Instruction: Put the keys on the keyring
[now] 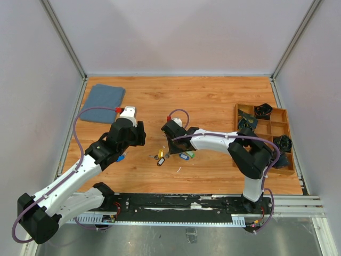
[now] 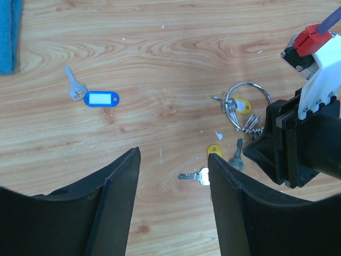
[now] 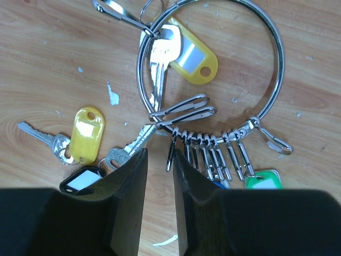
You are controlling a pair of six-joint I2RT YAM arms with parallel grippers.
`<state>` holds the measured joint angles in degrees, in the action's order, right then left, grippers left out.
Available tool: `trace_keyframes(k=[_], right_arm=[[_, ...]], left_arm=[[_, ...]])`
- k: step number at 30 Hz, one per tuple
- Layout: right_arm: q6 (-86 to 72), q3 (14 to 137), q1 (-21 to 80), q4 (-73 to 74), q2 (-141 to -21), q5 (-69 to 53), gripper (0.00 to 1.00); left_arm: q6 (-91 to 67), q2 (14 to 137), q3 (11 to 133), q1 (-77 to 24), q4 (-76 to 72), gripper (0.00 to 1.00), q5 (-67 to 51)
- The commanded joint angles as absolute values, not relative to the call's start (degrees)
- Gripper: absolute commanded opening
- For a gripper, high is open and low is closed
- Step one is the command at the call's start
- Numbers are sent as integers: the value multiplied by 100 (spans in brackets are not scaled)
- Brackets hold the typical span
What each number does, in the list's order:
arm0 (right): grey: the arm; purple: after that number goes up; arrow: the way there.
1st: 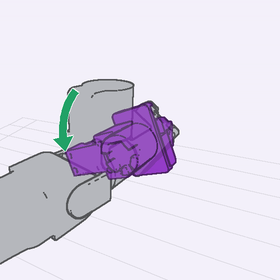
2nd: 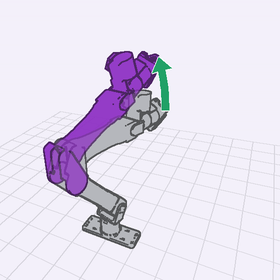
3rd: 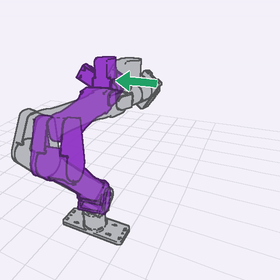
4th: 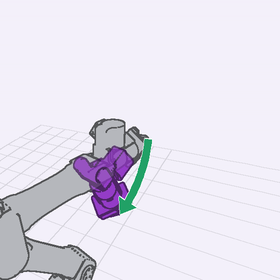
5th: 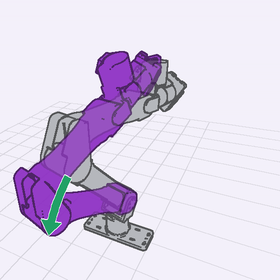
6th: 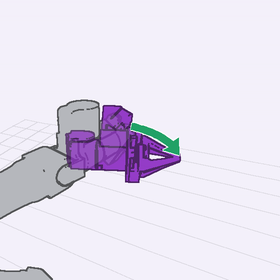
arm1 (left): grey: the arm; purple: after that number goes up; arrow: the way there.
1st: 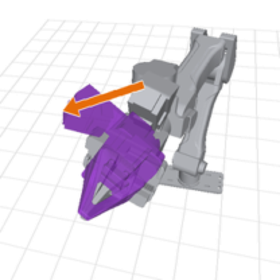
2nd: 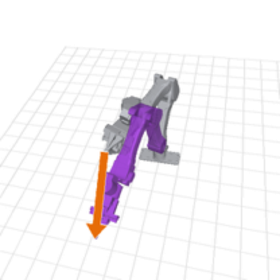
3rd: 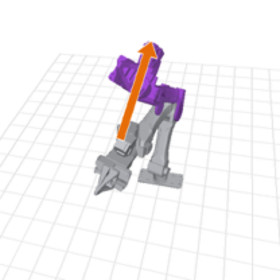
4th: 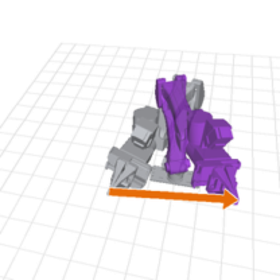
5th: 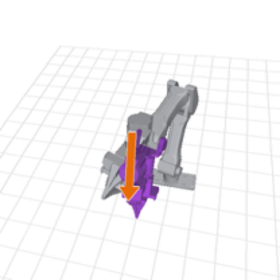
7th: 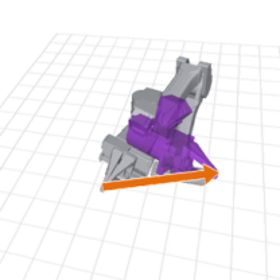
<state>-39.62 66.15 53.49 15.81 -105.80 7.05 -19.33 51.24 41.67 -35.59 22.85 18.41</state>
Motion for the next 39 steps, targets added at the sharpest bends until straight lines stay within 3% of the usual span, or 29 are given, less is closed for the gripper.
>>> trace_keyframes(k=[1,8,14,26,39], right_arm=[[-3970,6764,5448,1867,-10752,1079,26],[-3927,6770,5471,1989,-10828,1260,20],[-3660,6543,5493,1888,-10521,1300,1],[-1030,5502,5324,1472,-8242,41,1],[593,6955,4480,4787,-7054,-1854,1]], left_arm=[[-1863,5049,4186,-3551,2232,59,1951],[-1837,5036,4206,-3551,2258,59,1960],[-1805,5027,4244,-3551,2282,59,1994],[-1294,4908,4332,-3561,1776,59,1081],[-785,4639,4557,-4408,777,63,383]])
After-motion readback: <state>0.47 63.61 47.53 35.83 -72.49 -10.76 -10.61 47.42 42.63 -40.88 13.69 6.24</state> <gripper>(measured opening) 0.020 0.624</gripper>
